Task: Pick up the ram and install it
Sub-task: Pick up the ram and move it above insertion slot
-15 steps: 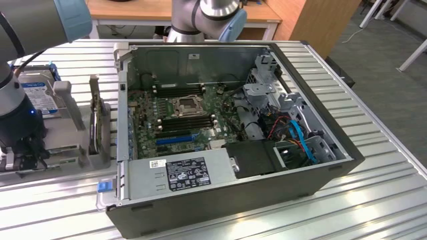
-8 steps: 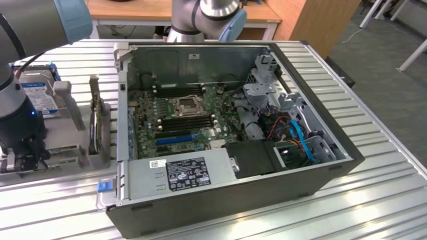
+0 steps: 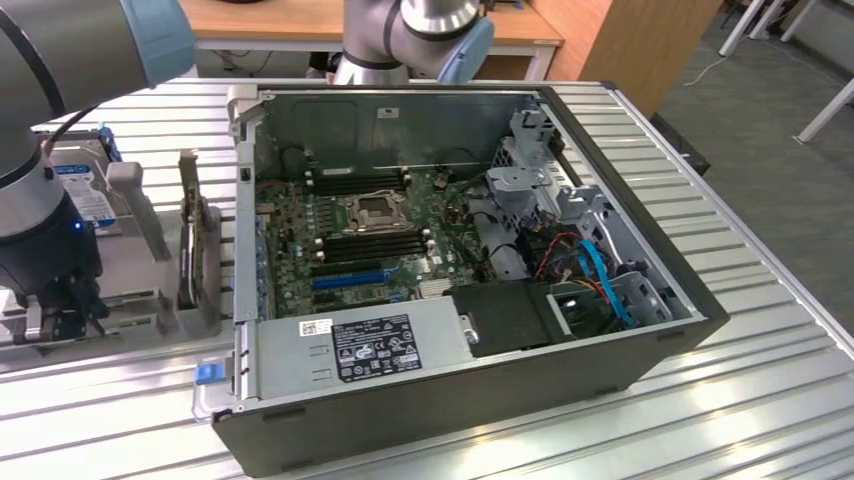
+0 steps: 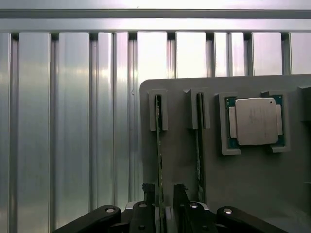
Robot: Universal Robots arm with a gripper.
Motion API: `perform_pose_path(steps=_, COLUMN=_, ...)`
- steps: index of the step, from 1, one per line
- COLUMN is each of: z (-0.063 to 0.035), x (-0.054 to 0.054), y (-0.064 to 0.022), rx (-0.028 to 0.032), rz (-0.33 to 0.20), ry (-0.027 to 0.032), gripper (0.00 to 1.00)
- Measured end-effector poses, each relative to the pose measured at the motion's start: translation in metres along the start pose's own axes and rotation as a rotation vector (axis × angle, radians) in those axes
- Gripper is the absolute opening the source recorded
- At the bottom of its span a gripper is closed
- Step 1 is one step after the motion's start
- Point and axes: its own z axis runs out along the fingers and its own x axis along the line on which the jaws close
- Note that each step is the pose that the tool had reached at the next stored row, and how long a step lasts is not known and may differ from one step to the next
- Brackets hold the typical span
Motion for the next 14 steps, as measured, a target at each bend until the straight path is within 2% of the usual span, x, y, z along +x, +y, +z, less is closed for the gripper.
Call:
perform_pose_path(steps=3, z=-0.0001, x=-0.0001, y=-0.0032, rx=0.0001, rz=0.000, ry=-0.0001, gripper=0.29)
perform_pose_path(steps=14, z=0.0008, x=0.0019, y=-0.0035, rx=0.0002, rz=0.000, ry=-0.0003, gripper=0.29)
